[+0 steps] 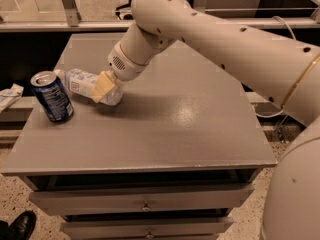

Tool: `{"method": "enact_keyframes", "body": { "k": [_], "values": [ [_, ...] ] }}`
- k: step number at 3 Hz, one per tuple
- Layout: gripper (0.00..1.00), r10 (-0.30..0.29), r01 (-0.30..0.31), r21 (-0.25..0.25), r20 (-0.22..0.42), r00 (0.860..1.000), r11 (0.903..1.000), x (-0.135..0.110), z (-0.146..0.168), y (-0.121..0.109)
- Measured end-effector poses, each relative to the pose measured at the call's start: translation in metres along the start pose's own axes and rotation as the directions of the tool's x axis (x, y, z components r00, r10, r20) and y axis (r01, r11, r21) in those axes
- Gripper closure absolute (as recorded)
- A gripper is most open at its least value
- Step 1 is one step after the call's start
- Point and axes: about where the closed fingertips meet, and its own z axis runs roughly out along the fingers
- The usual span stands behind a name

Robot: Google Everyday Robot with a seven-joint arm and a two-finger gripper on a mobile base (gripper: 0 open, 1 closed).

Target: Move blue plastic bottle near pepsi can

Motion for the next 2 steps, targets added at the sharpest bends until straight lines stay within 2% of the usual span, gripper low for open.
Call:
{"method": "enact_keyframes", "body": {
  "k": [1,2],
  "values": [
    [0.06,-0.003,0.003,0.005,-0.001,1.0,1.0,0.0019,0.0012,0.0001],
    [0.0,-0.008,0.008,0.004,0.005,1.0,1.0,0.0021,0.0005,0.0008]
  ]
}}
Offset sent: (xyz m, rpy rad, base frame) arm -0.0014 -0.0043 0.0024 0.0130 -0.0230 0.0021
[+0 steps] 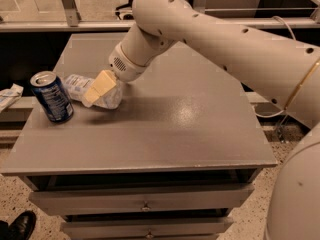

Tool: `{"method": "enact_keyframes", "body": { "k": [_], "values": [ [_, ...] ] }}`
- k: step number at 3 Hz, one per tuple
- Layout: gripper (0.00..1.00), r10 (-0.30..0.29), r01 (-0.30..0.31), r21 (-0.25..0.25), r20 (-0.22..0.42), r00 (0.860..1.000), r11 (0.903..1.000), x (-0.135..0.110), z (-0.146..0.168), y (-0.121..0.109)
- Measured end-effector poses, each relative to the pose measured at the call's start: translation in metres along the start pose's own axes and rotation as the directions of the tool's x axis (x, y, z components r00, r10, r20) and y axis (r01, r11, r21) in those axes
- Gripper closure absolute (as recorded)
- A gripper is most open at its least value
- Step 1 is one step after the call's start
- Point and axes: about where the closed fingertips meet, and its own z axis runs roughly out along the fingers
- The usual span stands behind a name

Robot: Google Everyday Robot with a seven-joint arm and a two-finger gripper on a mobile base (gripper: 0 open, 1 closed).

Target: Move blue plastic bottle near pepsi can

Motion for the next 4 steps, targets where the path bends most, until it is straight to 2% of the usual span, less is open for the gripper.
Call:
{"method": "enact_keyframes", "body": {
  "k": [1,2,3,4],
  "values": [
    [0.0,0.0,0.0,0.018,0.019,1.0,0.9998,0.004,-0.011,-0.002],
    [0.0,-0.034,0.027,0.073,0.098,0.995,0.9969,0.02,-0.042,-0.01],
    [0.0,-0.071,0.037,0.139,0.246,0.967,0.9896,0.044,-0.093,-0.036],
    [0.0,-0.083,0.011,0.173,0.413,0.907,0.9848,0.093,-0.171,-0.086]
  ]
}}
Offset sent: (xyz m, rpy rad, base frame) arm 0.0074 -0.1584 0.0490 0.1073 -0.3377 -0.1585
